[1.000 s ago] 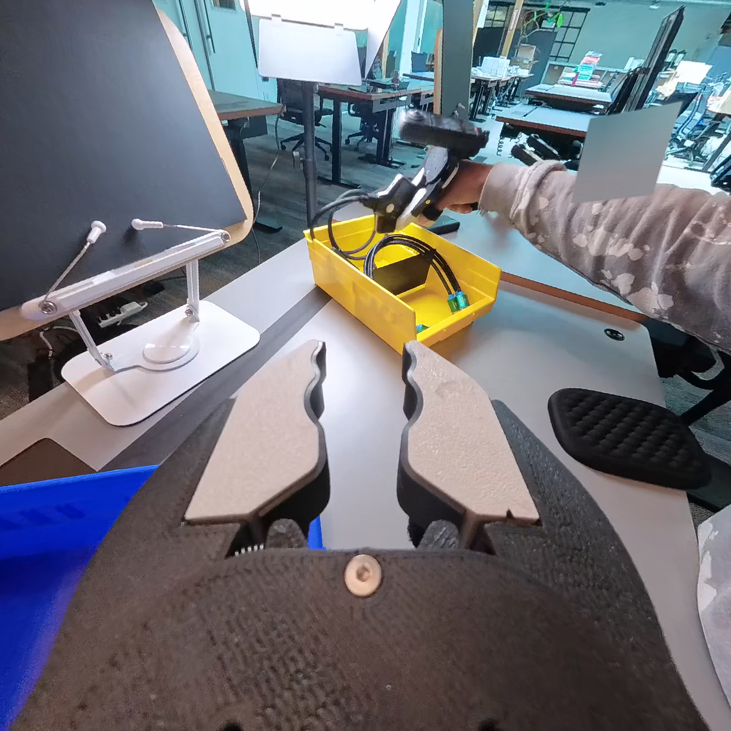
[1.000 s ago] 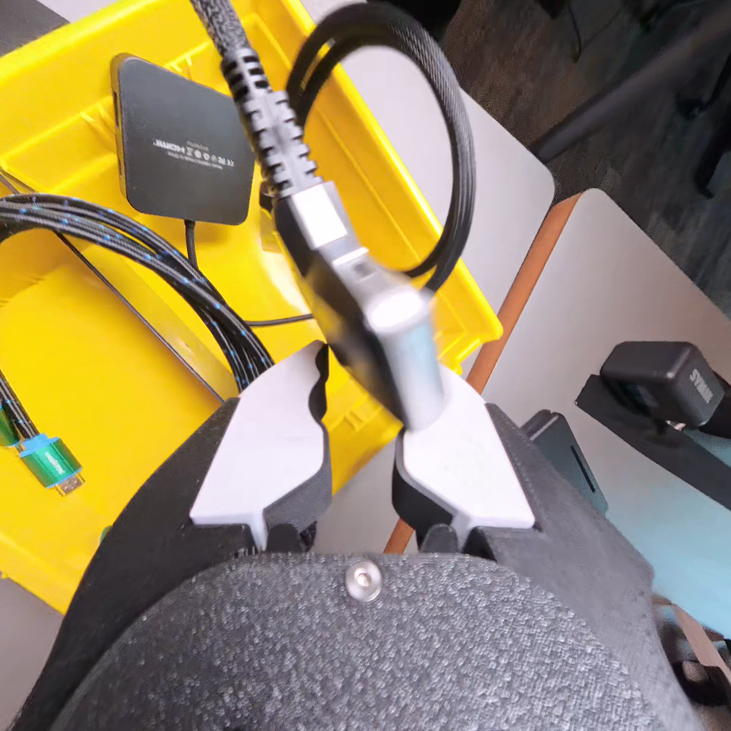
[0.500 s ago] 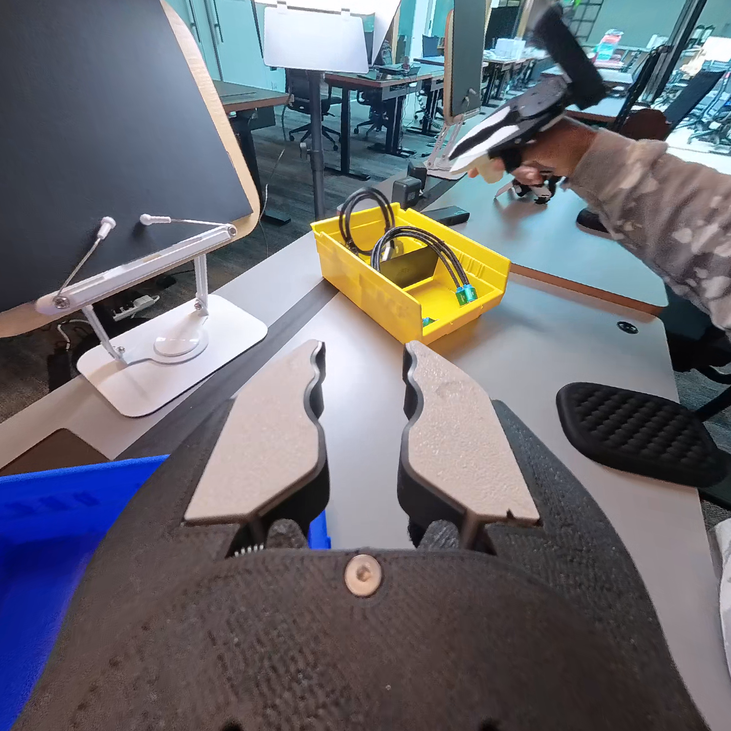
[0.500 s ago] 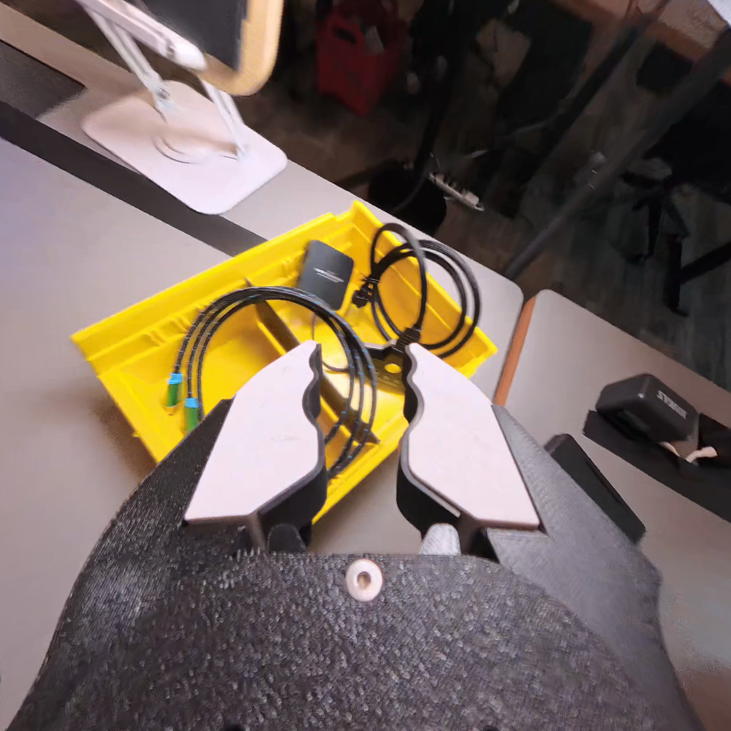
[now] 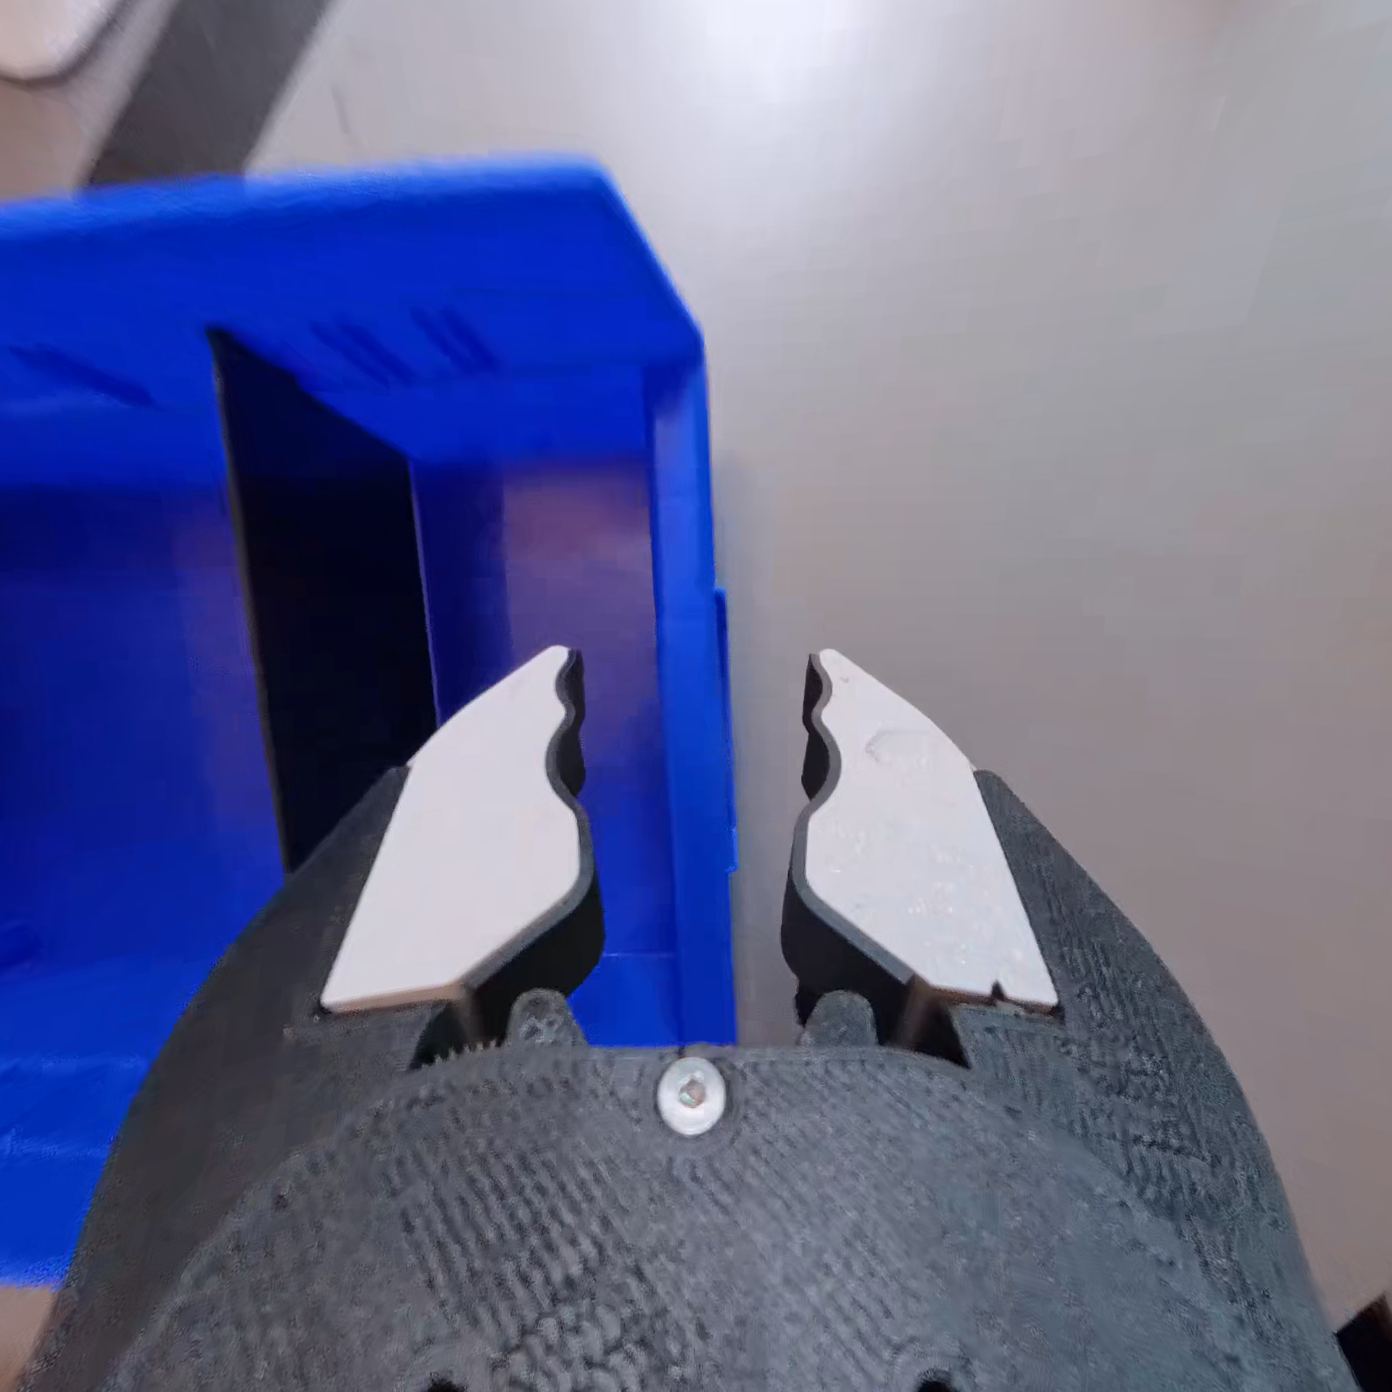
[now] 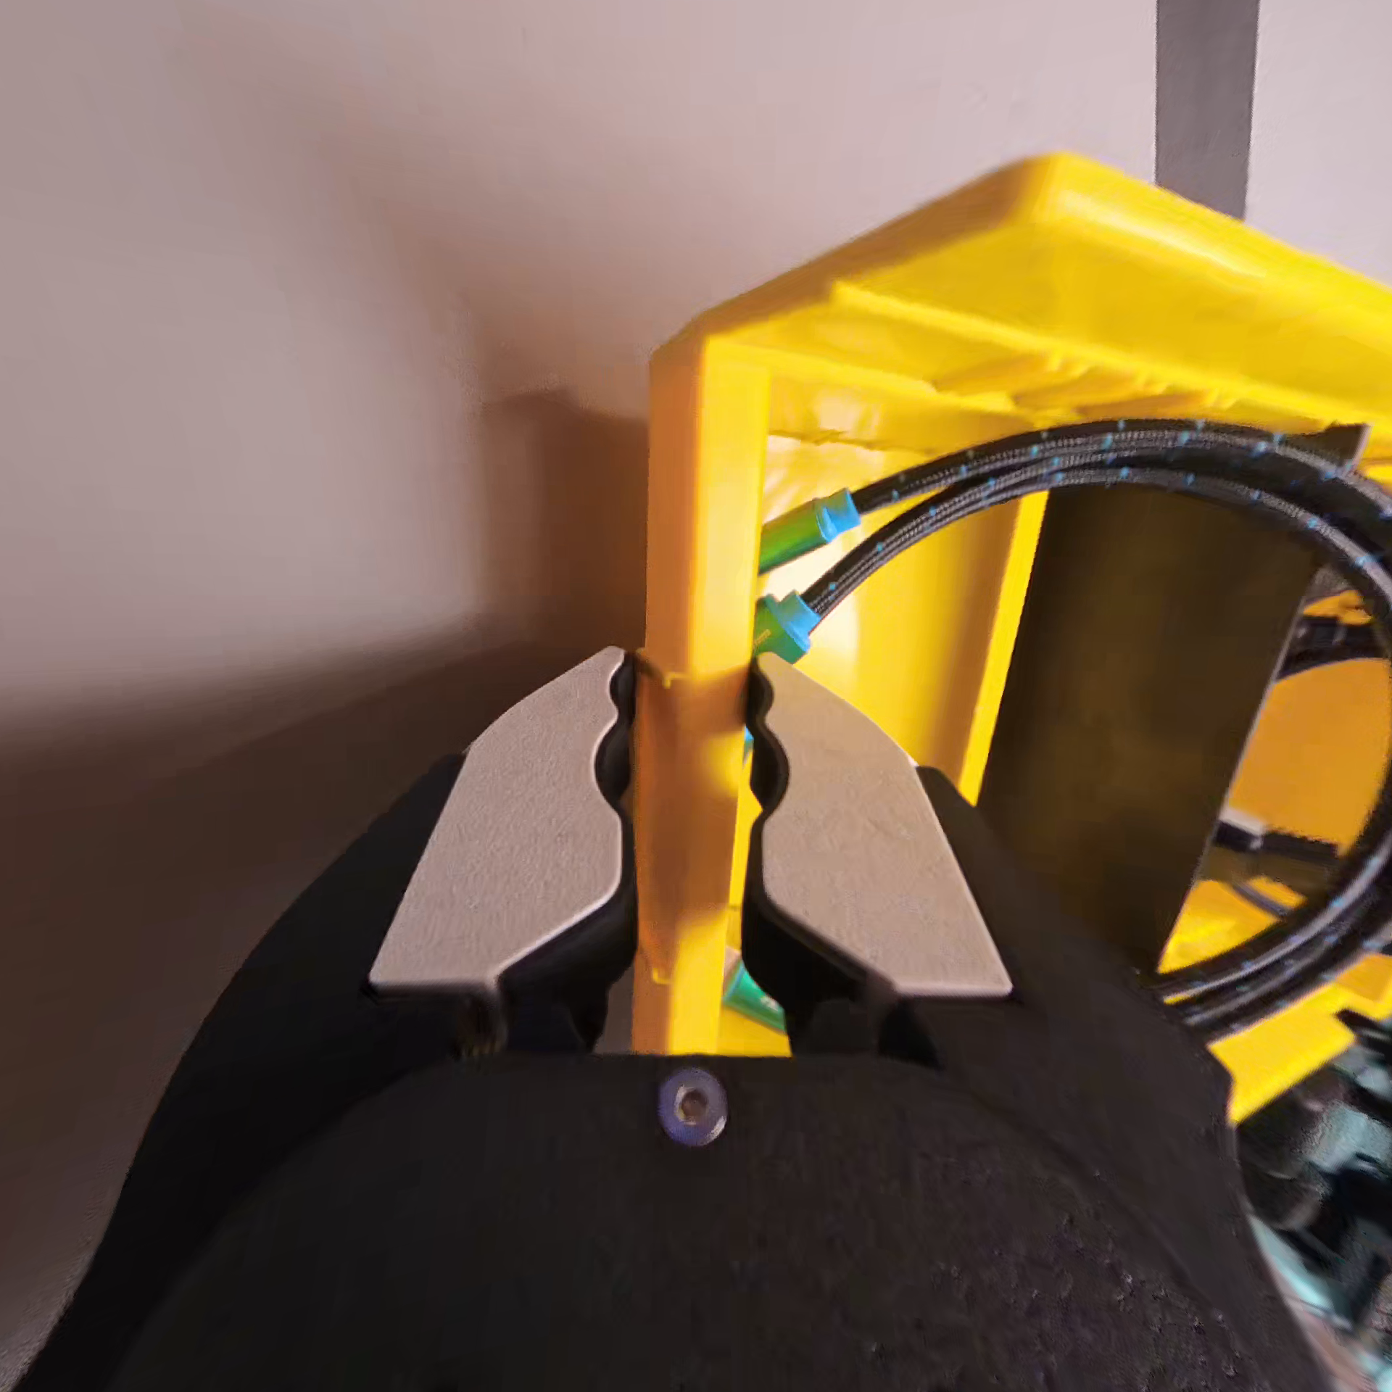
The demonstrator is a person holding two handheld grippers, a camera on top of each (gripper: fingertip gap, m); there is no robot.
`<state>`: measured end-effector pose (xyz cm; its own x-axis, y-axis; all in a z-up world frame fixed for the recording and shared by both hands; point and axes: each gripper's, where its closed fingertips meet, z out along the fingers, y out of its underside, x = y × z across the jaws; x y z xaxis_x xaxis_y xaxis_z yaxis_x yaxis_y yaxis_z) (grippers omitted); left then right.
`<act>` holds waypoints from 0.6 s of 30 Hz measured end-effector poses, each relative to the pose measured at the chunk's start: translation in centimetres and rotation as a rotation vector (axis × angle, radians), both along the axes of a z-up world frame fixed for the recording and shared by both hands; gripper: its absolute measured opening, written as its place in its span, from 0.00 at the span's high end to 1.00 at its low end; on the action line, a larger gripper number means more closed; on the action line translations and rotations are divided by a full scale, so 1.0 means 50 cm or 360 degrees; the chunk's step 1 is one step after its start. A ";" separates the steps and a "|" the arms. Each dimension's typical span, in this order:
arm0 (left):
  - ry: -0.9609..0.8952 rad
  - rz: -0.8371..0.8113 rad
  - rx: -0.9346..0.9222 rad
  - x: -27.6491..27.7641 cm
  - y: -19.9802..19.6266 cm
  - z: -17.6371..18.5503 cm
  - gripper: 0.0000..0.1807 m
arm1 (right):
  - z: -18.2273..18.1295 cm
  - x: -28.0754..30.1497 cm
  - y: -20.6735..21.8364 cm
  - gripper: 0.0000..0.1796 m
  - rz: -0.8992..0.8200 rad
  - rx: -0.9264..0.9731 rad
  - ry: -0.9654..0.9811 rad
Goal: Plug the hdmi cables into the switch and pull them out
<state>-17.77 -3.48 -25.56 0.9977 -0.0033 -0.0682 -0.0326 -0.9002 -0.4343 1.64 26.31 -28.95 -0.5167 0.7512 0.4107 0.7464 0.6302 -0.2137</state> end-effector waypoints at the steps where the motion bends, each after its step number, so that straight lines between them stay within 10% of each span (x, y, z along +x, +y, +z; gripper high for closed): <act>1: 0.0031 0.0009 -0.0091 -0.006 -0.011 -0.025 0.69 | 0.001 -0.008 -0.003 0.84 0.0040 0.0059 0.0013; 18: 0.0371 -0.0588 -0.0436 0.061 -0.009 -0.081 0.85 | 0.010 0.076 -0.270 0.83 0.0747 0.0179 0.0219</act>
<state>-14.74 -3.92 -29.59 0.8849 -0.4014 -0.2361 -0.4377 -0.8900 -0.1276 5.47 12.82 -28.46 -0.7236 0.3980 0.5639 0.3467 0.9160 -0.2017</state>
